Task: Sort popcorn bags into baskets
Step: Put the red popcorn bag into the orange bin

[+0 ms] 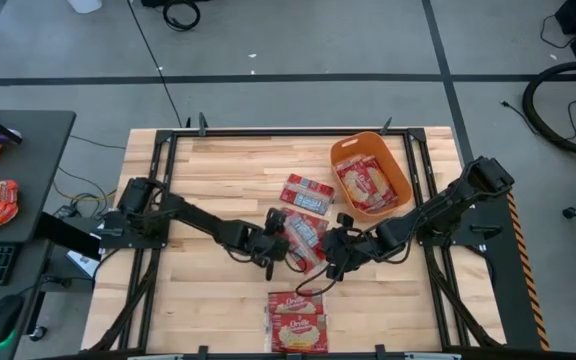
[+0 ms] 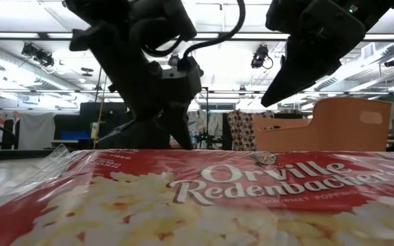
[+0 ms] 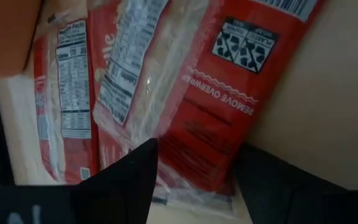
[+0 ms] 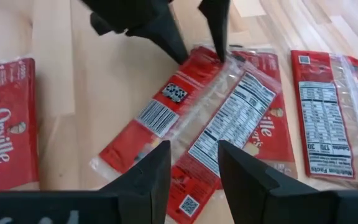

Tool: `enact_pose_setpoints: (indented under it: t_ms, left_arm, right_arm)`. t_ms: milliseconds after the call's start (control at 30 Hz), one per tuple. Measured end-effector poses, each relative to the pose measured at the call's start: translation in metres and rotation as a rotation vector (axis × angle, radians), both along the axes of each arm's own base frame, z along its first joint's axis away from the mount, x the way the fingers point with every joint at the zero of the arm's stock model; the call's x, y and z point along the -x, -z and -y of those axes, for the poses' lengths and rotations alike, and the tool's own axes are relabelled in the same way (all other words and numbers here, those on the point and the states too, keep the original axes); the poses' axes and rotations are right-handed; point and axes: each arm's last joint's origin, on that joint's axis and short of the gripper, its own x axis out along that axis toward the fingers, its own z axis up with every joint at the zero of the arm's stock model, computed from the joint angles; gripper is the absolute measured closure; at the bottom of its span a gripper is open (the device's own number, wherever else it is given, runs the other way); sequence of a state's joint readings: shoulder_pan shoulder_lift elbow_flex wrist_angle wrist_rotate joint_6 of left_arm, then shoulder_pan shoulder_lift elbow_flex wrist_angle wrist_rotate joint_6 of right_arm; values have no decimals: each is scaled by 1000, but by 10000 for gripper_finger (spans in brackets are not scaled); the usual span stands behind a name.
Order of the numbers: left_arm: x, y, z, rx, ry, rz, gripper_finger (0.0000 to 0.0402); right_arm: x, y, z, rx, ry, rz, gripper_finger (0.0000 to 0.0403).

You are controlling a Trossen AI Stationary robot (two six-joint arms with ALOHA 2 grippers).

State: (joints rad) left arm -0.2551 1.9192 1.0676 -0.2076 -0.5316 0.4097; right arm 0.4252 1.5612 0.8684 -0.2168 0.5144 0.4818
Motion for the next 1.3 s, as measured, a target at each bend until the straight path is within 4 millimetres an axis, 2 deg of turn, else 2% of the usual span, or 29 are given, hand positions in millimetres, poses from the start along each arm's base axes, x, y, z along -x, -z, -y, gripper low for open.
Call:
enact_pose_setpoints:
  t_ms: [267,400,967,1067,1300]
  left_arm:
    - [-4,1,-13,-32,35,-5,192]
    - [-5,1,-14,-34,39,7,203]
    - [-5,0,-13,-6,6,33,372]
    - [-4,-7,-14,-4,-2,51,394]
    - [-2,-39,-26,26,-26,138,397]
  right_arm:
    - [-1,0,2,7,0,3,266]
    - [-1,-1,2,18,8,8,266]
    - [-8,-4,2,14,-17,67,266]
    - [-10,-6,0,35,-46,93,266]
    - [-11,-7,0,86,-28,115,266]
